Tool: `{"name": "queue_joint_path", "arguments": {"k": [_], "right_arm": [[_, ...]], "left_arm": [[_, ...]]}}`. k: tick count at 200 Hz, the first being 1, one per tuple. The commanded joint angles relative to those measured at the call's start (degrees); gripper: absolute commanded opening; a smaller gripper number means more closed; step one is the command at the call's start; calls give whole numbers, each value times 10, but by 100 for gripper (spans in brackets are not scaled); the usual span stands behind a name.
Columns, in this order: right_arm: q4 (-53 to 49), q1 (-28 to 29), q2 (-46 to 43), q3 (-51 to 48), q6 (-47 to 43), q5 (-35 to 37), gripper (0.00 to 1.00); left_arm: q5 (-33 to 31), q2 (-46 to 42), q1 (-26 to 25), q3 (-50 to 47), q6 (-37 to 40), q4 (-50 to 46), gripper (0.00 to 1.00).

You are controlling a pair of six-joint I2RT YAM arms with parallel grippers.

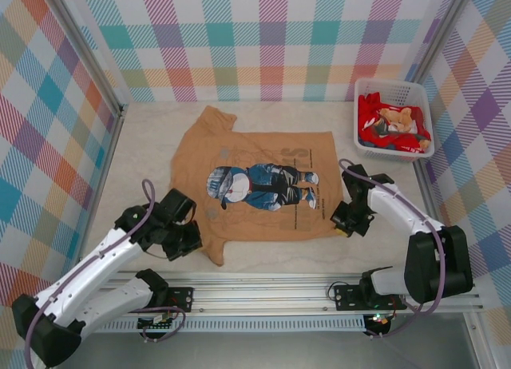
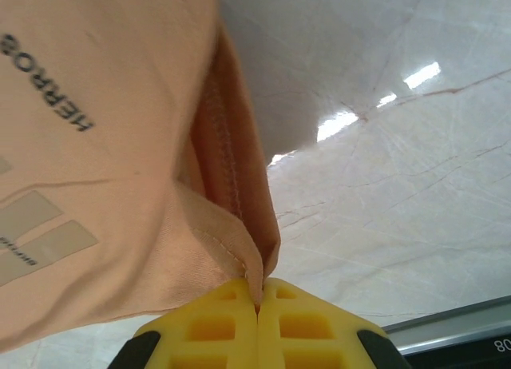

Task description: Fold and stack the t-shirts

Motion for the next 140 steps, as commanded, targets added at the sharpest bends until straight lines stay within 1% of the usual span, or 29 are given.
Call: {"name": "queue_joint_path", "arguments": {"k": [1, 30, 66, 99, 140], "right_arm": [[-19, 1, 15, 48, -19, -6, 0], [-20, -5, 47, 92, -28, -16, 0], [-4, -27, 89, 137, -30, -23, 0], [8, -44, 133, 181, -35, -18, 0], [15, -61, 187, 235, -37, -5, 0]], "left_arm": [[-54, 75, 9, 74, 6, 53, 0], [-76, 203, 65, 189, 69, 54, 0], [-73, 312, 141, 299, 146, 66, 0], [-74, 391, 183, 380, 201, 62, 0], [-77, 442, 220, 423, 217, 76, 0]]}}
